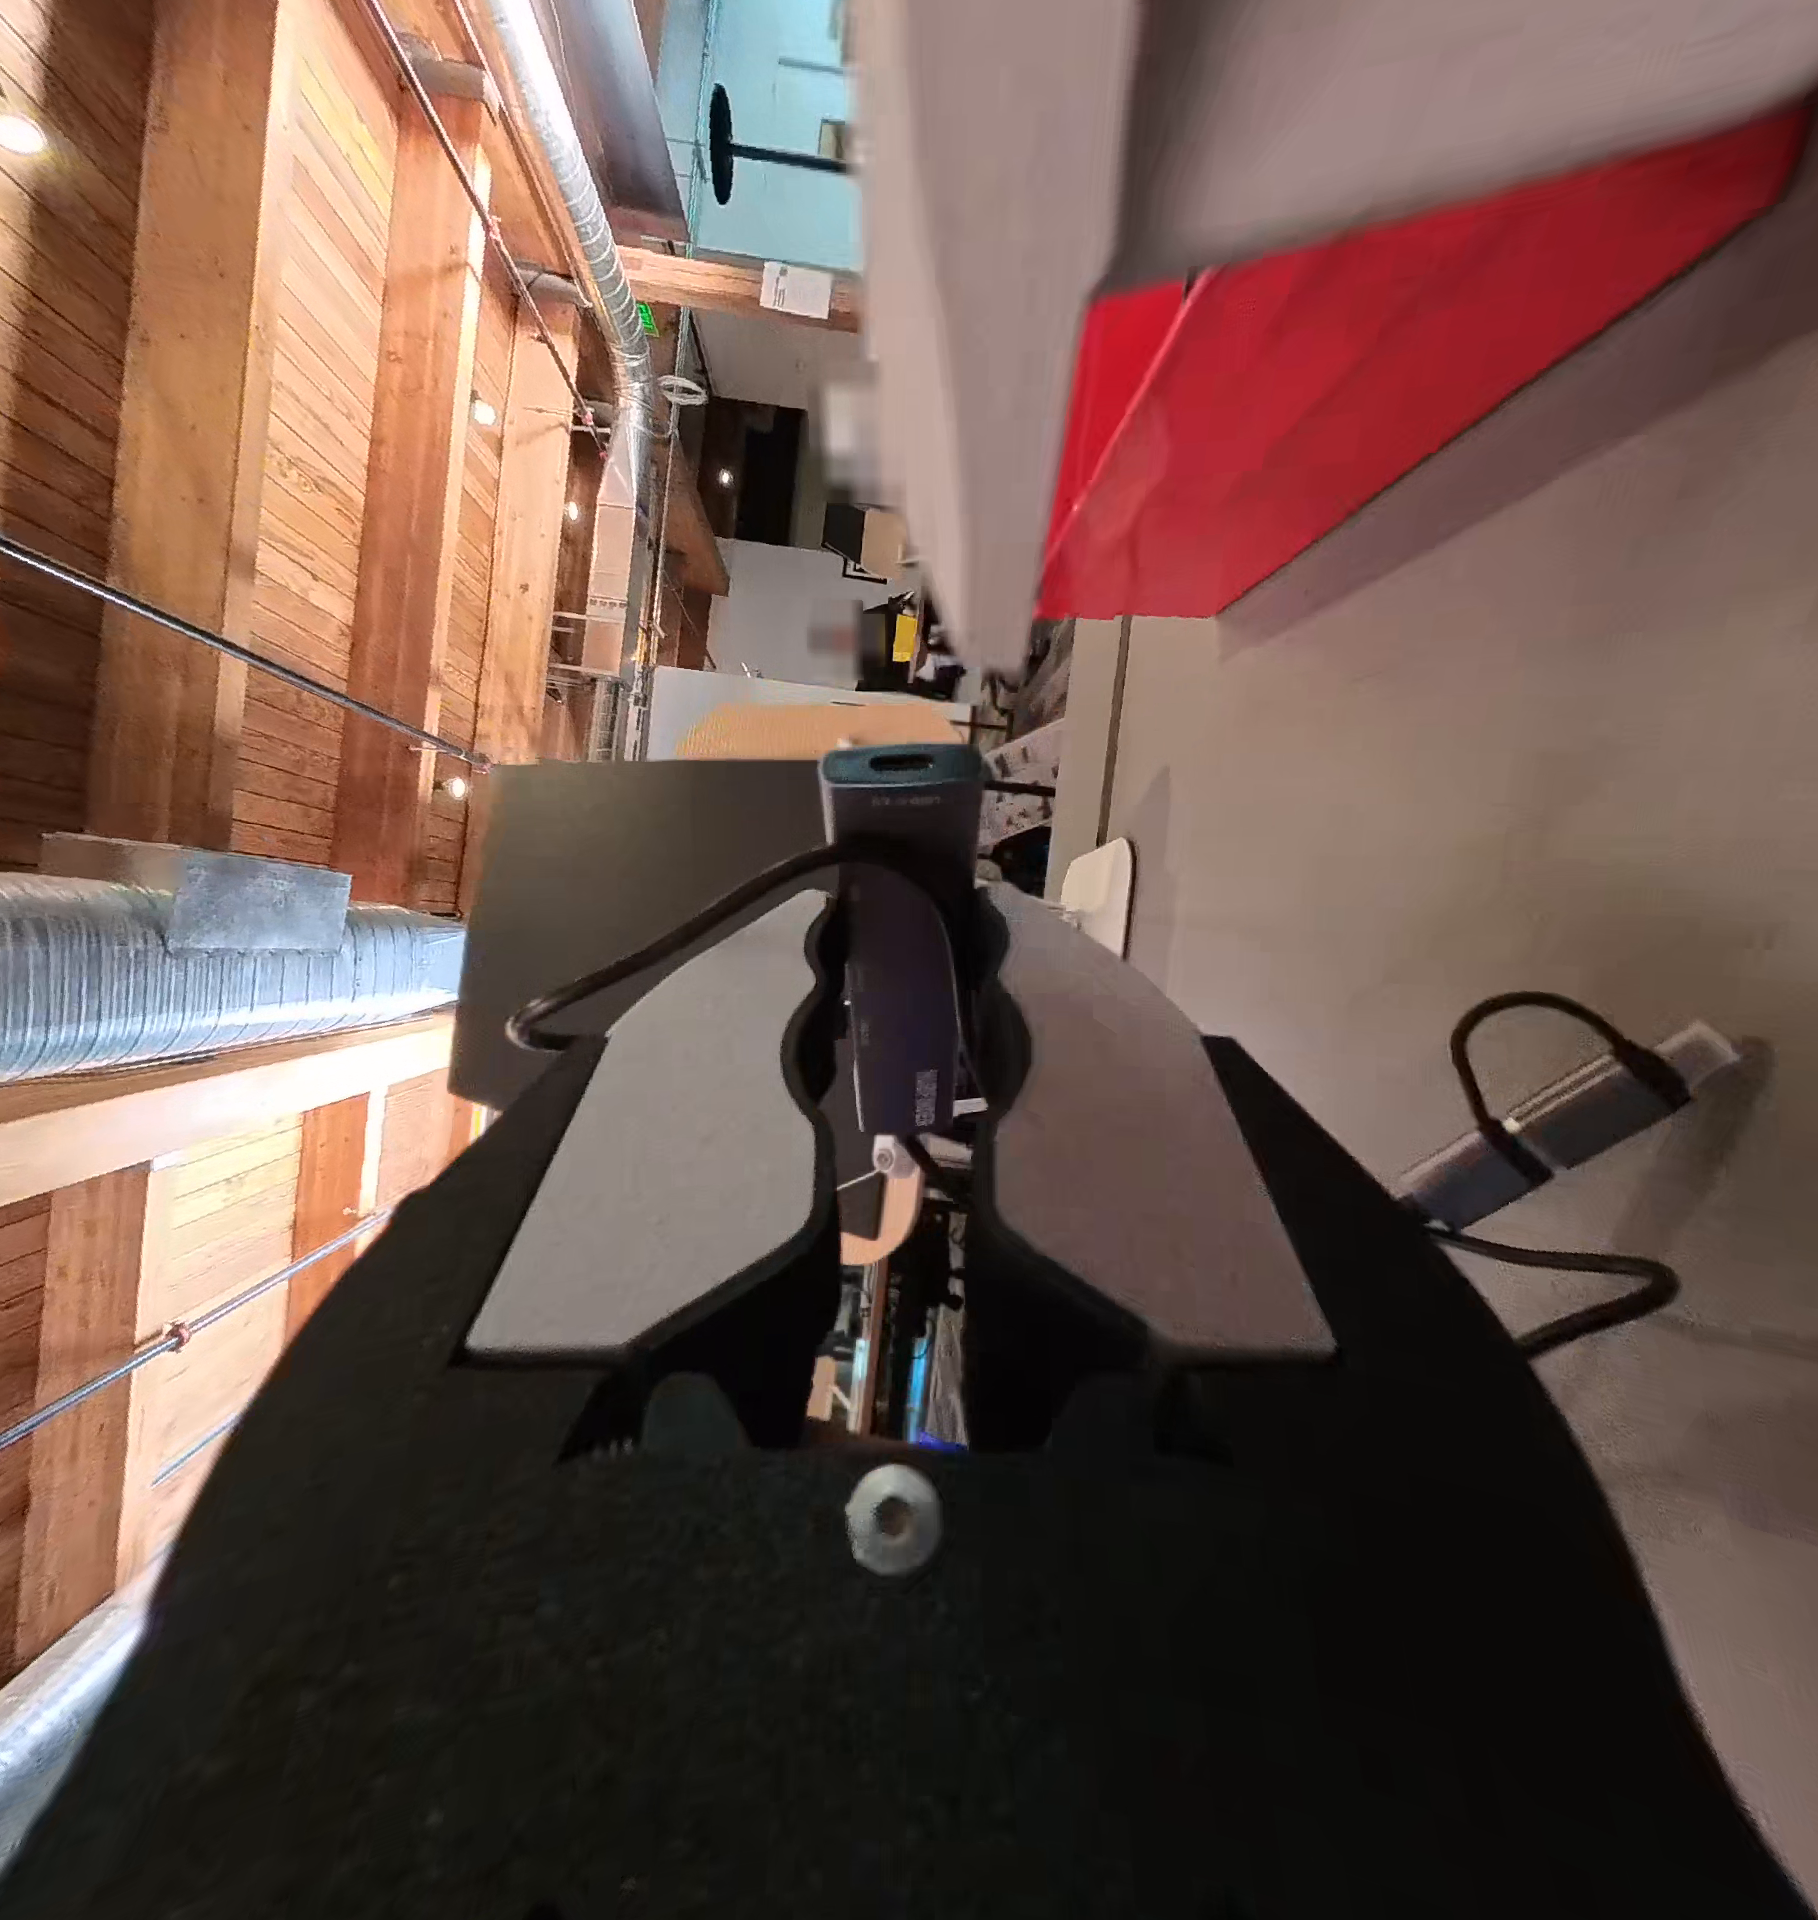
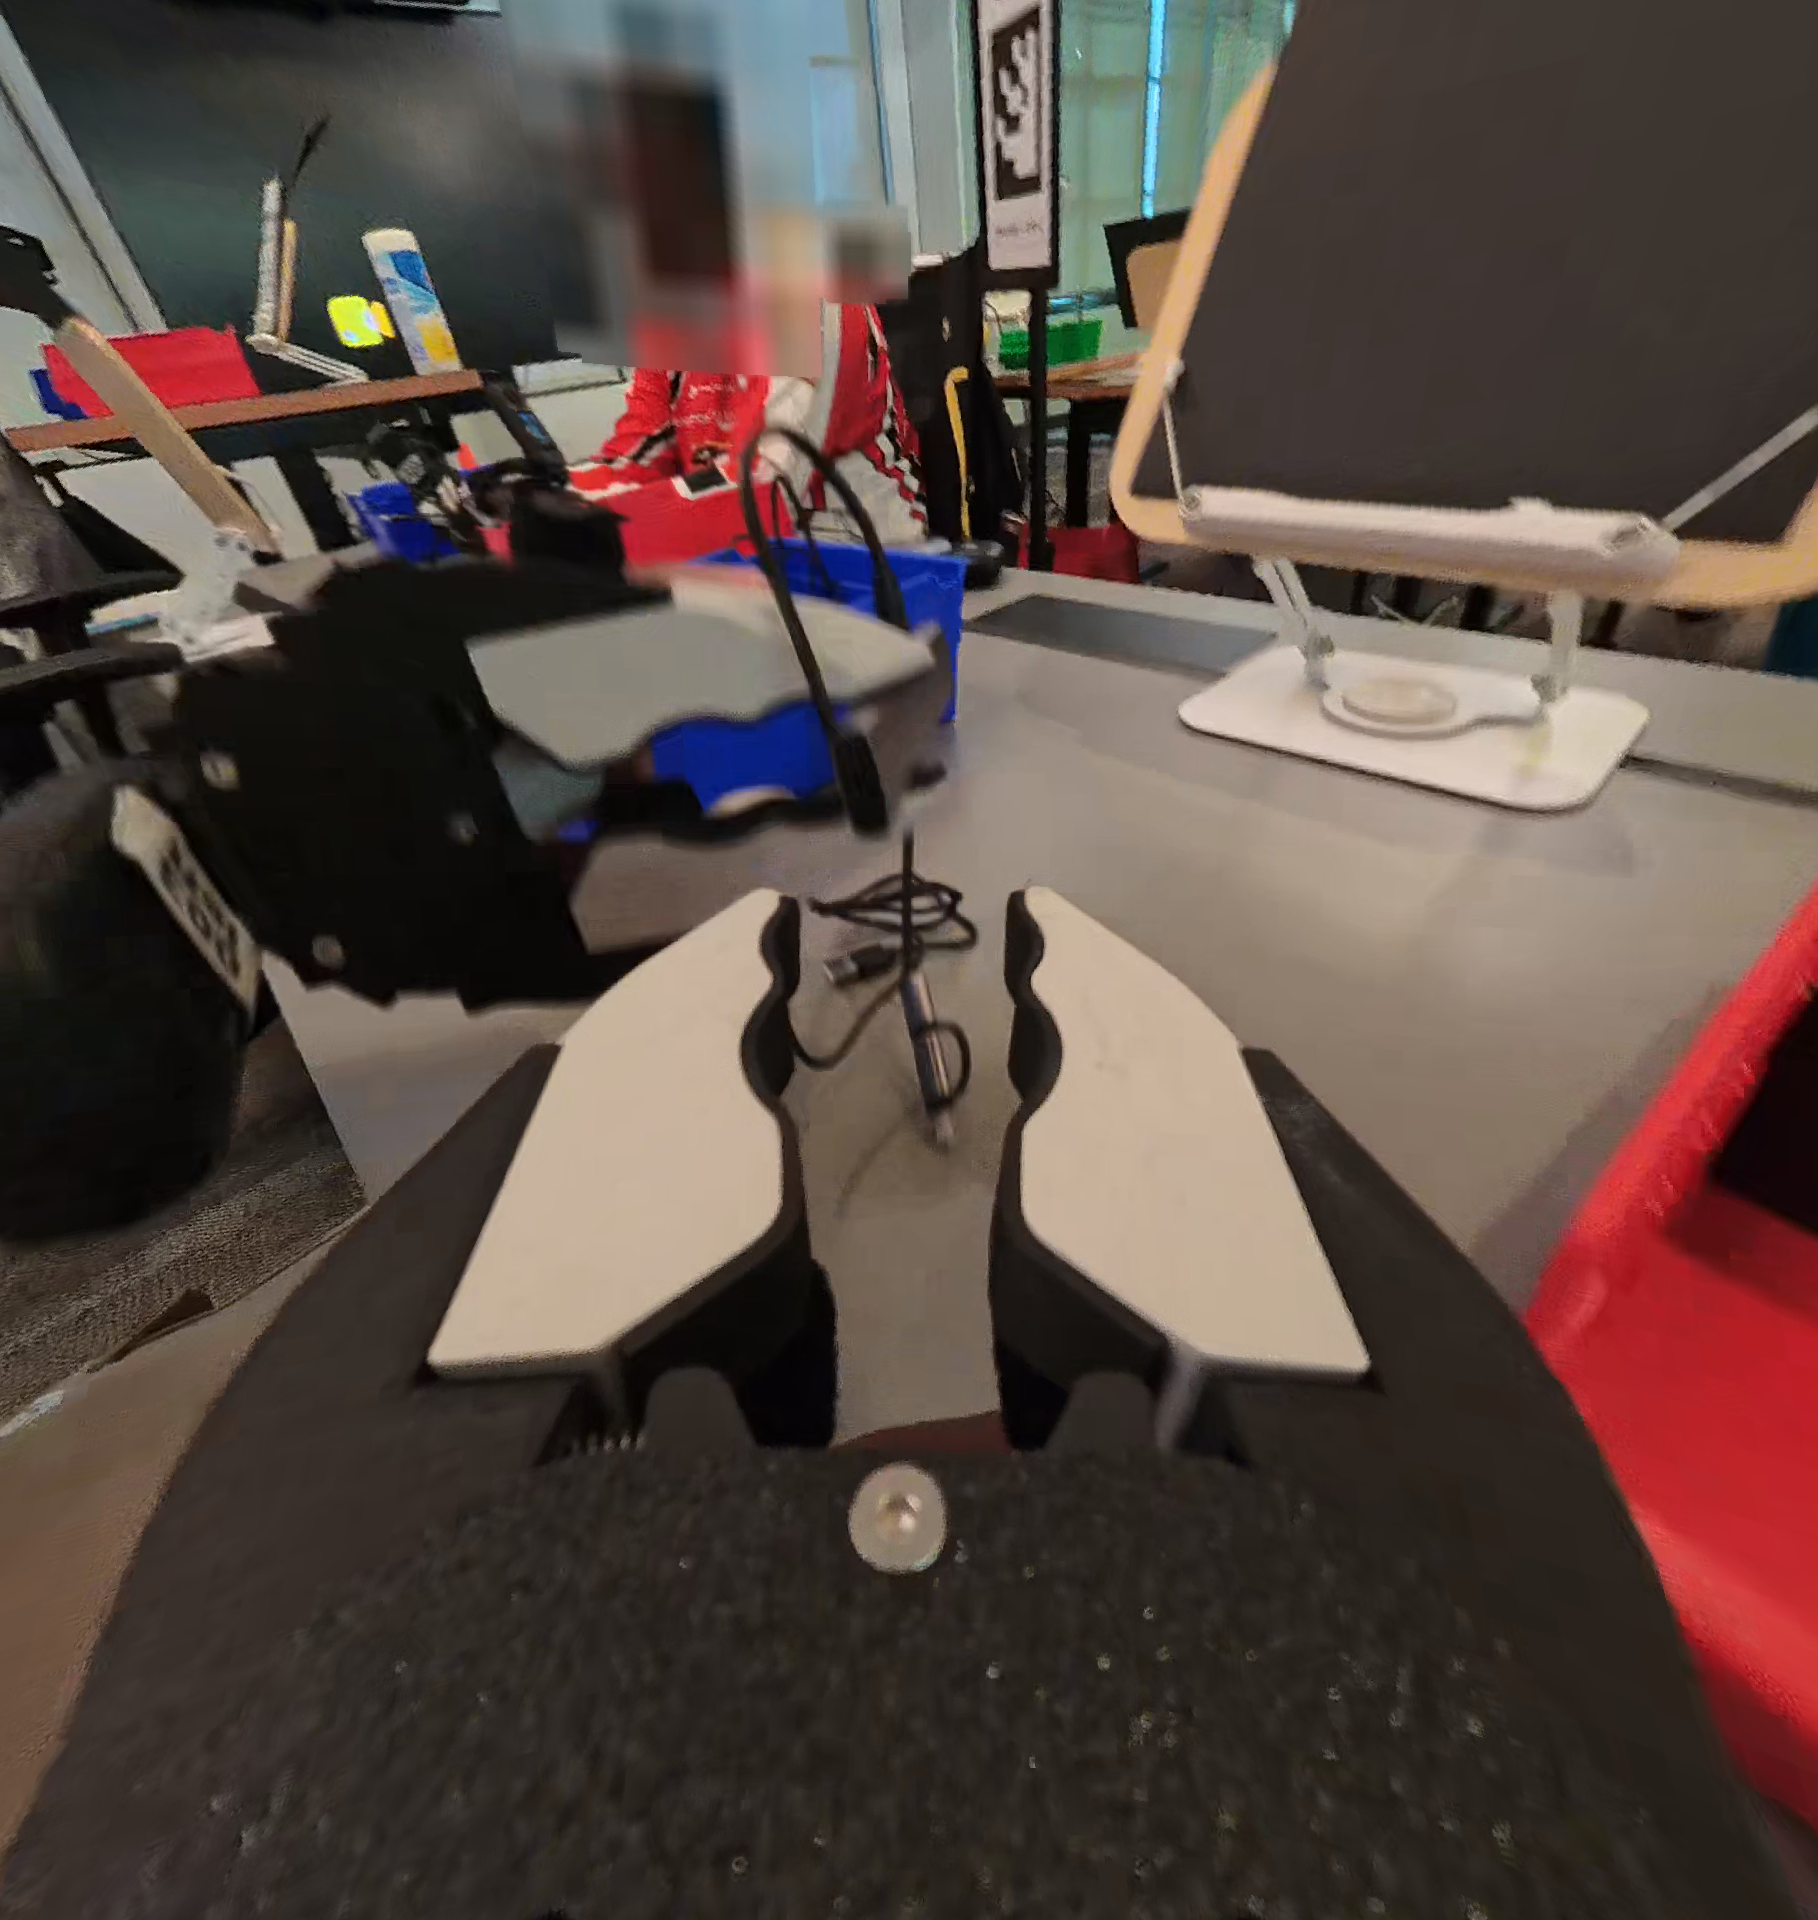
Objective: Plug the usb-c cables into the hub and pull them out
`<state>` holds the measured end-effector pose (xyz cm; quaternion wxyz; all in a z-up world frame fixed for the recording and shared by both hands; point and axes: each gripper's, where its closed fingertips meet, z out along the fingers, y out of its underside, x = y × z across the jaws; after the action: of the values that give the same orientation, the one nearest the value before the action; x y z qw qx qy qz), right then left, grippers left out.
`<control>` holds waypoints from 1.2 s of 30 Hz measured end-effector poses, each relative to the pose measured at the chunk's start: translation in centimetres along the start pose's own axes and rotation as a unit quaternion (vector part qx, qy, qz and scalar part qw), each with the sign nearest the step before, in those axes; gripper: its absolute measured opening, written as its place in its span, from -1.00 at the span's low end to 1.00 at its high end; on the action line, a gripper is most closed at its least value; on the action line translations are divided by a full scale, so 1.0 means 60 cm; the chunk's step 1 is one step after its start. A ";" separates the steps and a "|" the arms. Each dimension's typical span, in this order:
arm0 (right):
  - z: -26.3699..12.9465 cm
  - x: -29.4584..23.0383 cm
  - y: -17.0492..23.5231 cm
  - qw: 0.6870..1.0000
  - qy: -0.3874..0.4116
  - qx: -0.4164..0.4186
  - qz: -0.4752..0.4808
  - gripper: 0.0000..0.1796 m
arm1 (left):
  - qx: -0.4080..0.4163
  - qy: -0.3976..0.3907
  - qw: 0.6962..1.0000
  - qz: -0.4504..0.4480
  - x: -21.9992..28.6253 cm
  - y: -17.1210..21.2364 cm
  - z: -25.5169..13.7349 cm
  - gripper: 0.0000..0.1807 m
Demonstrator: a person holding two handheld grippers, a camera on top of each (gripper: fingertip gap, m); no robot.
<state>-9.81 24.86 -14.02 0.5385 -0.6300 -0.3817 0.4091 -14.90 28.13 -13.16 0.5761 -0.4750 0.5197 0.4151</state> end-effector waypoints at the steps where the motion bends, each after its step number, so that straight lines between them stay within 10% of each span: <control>1: 0.010 -0.006 -0.005 1.000 -0.010 -0.001 -0.004 -0.60 | -0.004 0.002 1.000 -0.004 0.005 -0.002 -0.001 -0.76; 17: 0.038 0.037 0.034 0.995 0.045 -0.051 -0.074 -0.87 | -0.048 0.064 0.990 -0.117 0.075 -0.004 -0.062 -0.71; 25: 0.013 -0.025 0.078 0.969 -0.050 -0.043 -0.236 -0.87 | -0.008 0.219 0.854 -0.473 0.097 0.026 -0.096 -0.54; 36: 0.006 -0.096 0.107 0.950 -0.164 -0.066 -0.256 -0.85 | 0.065 0.302 0.879 -0.363 0.141 0.024 -0.126 -0.83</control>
<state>-12.04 18.86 -19.79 0.5125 -0.4697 -0.6391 0.3291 -16.86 20.91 -21.77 0.5312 -0.6945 0.4848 -0.0214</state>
